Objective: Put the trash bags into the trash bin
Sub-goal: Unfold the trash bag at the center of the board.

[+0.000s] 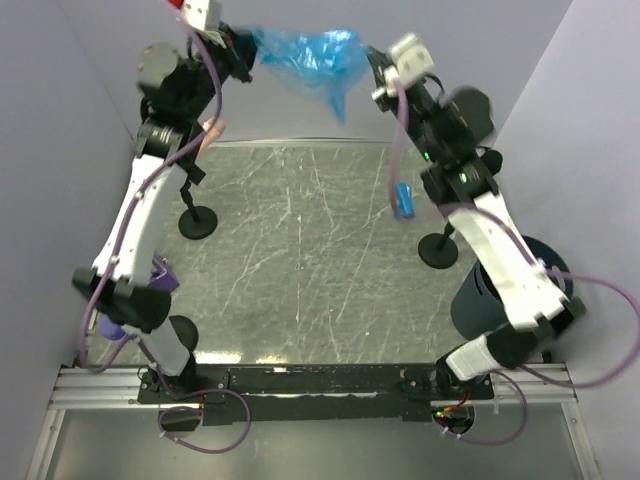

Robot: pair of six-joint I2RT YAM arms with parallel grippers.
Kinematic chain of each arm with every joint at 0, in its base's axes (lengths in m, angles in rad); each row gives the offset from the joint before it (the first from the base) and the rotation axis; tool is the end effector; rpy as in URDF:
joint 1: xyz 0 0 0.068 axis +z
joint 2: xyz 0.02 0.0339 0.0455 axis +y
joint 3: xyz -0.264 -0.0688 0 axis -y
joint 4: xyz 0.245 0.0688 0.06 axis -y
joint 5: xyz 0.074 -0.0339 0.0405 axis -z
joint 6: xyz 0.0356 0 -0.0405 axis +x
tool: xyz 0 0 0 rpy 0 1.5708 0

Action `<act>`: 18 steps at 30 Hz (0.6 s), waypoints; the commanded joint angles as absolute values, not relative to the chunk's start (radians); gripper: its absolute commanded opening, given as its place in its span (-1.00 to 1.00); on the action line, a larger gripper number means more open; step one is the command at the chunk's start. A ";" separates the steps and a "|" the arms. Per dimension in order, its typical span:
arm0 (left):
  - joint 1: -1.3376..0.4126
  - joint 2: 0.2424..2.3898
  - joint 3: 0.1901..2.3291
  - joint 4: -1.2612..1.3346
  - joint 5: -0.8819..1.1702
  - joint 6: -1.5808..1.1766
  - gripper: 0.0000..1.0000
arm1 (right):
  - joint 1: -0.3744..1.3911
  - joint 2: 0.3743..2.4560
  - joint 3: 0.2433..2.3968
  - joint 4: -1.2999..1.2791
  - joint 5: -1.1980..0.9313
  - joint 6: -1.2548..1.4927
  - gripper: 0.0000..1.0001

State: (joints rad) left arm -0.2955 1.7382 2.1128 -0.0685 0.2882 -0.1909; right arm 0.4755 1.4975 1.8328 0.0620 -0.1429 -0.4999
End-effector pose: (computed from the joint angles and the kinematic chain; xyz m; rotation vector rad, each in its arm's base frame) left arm 0.3540 -0.1183 0.5519 0.3191 1.2612 -0.5991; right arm 0.2760 0.1478 0.5563 -0.6602 0.9756 0.0623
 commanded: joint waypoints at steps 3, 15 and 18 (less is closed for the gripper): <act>-0.609 1.413 1.614 0.798 0.224 0.377 -0.99 | 0.634 1.244 1.378 0.656 -0.217 -0.872 -1.00; -0.617 1.102 0.873 -0.290 0.590 0.995 -0.99 | 0.554 0.704 0.541 -0.249 -0.457 -1.113 -1.00; -0.618 1.132 0.912 -0.173 0.551 0.600 -0.99 | 0.558 0.800 0.685 -0.258 -0.410 -0.808 -1.00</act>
State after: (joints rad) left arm -0.6151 1.2289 0.7910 -0.4137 0.4873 1.0149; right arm 0.5472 0.8040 0.4442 -0.4561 -0.3866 -1.0889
